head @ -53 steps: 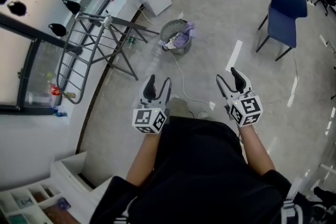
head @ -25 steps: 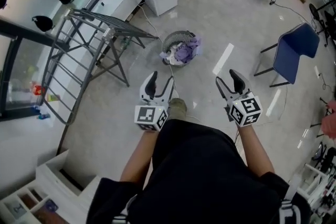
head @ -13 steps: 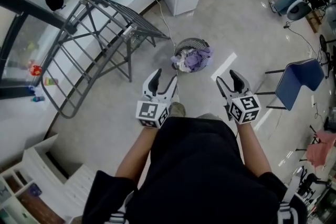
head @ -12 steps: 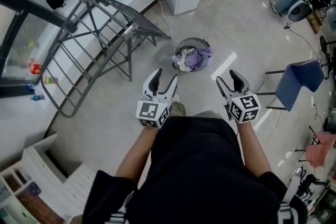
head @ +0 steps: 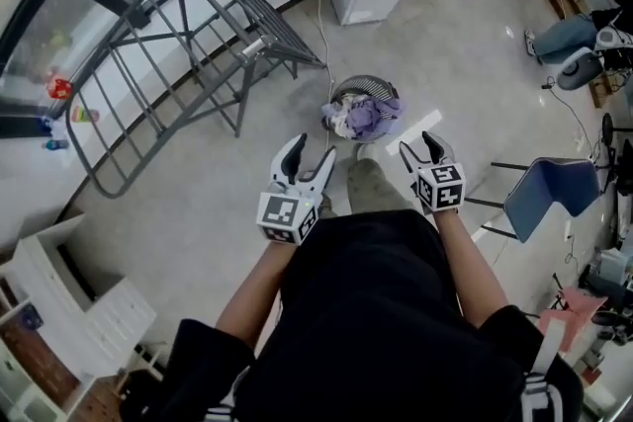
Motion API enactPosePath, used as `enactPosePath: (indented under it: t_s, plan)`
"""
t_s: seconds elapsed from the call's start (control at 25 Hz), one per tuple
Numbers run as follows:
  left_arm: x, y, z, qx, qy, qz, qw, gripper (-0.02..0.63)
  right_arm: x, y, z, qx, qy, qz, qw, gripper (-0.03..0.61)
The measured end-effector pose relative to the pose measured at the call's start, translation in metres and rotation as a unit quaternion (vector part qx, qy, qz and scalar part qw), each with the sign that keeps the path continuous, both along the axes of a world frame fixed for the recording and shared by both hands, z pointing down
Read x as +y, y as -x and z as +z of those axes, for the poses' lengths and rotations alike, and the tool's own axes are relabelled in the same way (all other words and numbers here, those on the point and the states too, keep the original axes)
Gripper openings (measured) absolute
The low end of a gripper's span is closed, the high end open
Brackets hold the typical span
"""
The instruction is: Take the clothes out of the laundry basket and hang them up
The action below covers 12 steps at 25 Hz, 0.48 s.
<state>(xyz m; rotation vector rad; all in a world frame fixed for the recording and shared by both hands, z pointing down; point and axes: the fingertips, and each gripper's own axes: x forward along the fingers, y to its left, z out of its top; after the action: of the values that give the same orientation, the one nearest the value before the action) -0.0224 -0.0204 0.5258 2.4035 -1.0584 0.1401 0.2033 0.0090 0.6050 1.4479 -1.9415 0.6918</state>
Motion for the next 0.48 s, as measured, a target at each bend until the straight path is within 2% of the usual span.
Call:
enactPosePath:
  t_s: [0.16,0.32,0.48]
  plan:
    - [-0.014,-0.009,0.012,-0.023,0.008,-0.038,0.999,0.233,-0.034,-0.017,0.051,-0.01,0.043,-0.04,0.998,0.222]
    - [-0.03,-0.015,0.034,-0.055,0.05,-0.1,0.9922,0.233,-0.068,-0.032,0.115,-0.014,0.087,-0.085,0.993,0.222]
    - [-0.049,-0.041,0.066,-0.068,0.076,-0.123,0.9872,0.233,-0.096,-0.043,0.193,-0.015,0.125,-0.119,0.985,0.222]
